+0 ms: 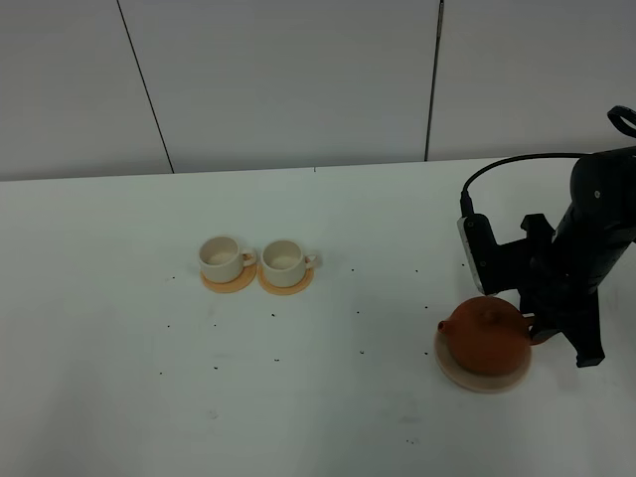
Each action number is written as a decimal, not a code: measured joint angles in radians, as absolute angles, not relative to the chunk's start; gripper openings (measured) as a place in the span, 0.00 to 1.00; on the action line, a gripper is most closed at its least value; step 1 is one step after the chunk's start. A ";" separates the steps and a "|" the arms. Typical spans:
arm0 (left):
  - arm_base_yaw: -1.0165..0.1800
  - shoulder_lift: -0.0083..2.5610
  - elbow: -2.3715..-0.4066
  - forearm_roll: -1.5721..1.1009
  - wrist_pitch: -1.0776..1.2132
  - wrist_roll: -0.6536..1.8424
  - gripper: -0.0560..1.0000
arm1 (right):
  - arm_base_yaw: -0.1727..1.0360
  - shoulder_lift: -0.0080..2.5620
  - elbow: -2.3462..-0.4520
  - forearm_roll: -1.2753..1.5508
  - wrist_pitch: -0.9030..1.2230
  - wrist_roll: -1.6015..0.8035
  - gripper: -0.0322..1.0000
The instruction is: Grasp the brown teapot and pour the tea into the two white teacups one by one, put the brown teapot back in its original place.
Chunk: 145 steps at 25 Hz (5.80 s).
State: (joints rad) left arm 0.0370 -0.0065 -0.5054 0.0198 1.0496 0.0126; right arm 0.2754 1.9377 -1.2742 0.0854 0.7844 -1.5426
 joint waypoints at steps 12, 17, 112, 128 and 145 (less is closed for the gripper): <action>0.037 -0.007 -0.505 0.020 1.050 0.013 0.27 | 0.275 1.938 -1.274 0.092 0.781 -1.537 0.23; 0.037 -0.007 -0.505 0.020 1.050 0.013 0.27 | 0.273 1.938 -1.274 0.113 0.789 -1.497 0.23; 0.037 -0.007 -0.505 0.020 1.050 0.013 0.27 | 0.365 1.972 -1.541 0.312 0.933 -1.221 0.12; 0.037 -0.007 -0.505 0.020 1.050 0.013 0.27 | 0.461 2.216 -2.040 0.255 1.168 -1.042 0.12; 0.037 -0.007 -0.505 0.020 1.050 0.013 0.27 | 0.566 2.406 -2.371 0.155 1.226 -0.860 0.12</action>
State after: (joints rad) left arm 0.0370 -0.0065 -0.5054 0.0198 1.0496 0.0126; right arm 0.5662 2.4062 -2.3712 0.1546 1.2265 -0.8597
